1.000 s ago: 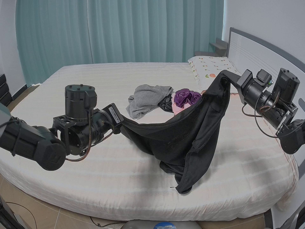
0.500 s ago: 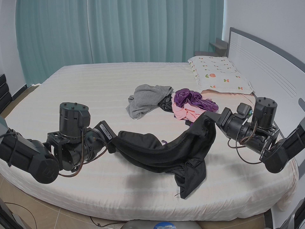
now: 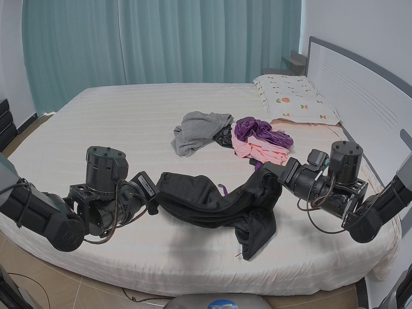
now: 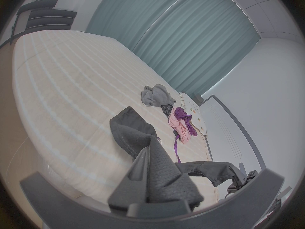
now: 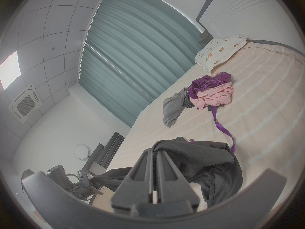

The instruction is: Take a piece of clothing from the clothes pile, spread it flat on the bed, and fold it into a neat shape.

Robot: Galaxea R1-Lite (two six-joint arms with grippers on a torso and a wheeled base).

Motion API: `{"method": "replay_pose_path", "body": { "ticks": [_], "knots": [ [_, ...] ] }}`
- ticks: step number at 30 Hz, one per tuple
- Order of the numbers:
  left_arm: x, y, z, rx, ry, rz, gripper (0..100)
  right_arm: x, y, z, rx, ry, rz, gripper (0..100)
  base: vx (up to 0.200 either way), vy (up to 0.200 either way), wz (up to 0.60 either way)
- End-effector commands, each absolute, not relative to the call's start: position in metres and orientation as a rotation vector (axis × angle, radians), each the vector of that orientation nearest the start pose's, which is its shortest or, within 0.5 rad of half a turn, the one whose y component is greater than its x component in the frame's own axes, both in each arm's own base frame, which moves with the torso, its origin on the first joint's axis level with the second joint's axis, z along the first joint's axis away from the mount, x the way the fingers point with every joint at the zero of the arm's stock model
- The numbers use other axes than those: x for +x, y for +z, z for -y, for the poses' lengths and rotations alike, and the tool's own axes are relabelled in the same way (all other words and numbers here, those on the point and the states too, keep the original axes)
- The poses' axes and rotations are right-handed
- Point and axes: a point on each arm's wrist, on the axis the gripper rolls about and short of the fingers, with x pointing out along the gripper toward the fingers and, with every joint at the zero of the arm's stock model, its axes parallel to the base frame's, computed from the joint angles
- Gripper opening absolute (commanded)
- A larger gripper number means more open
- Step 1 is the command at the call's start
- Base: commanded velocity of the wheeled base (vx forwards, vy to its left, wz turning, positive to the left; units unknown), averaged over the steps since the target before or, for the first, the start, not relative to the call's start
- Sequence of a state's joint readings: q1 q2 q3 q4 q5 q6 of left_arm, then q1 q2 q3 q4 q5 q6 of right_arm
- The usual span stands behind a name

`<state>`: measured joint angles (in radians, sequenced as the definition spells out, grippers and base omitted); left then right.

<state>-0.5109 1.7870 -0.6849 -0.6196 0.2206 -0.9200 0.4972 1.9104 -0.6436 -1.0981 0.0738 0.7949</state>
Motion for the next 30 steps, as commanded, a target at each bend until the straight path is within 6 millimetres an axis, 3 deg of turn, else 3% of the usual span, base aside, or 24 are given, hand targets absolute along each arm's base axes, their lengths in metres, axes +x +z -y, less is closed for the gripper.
{"method": "replay_pose_path", "body": {
  "ticks": [1,17,30],
  "knots": [
    [0.266,0.123,0.144,-0.724,-0.055,-0.546,0,0.285,0.121,-0.158,0.734,0.475,-0.387,0,-0.200,0.000,0.00],
    [0.276,0.116,0.147,-0.743,-0.026,-0.555,0,0.284,0.119,-0.160,0.733,0.478,-0.395,0,0.000,0.000,0.00],
    [0.275,0.126,0.145,-0.788,-0.033,-0.536,0,0.284,0.118,-0.160,0.730,0.478,-0.398,0,0.000,0.031,0.00]
  ]
}}
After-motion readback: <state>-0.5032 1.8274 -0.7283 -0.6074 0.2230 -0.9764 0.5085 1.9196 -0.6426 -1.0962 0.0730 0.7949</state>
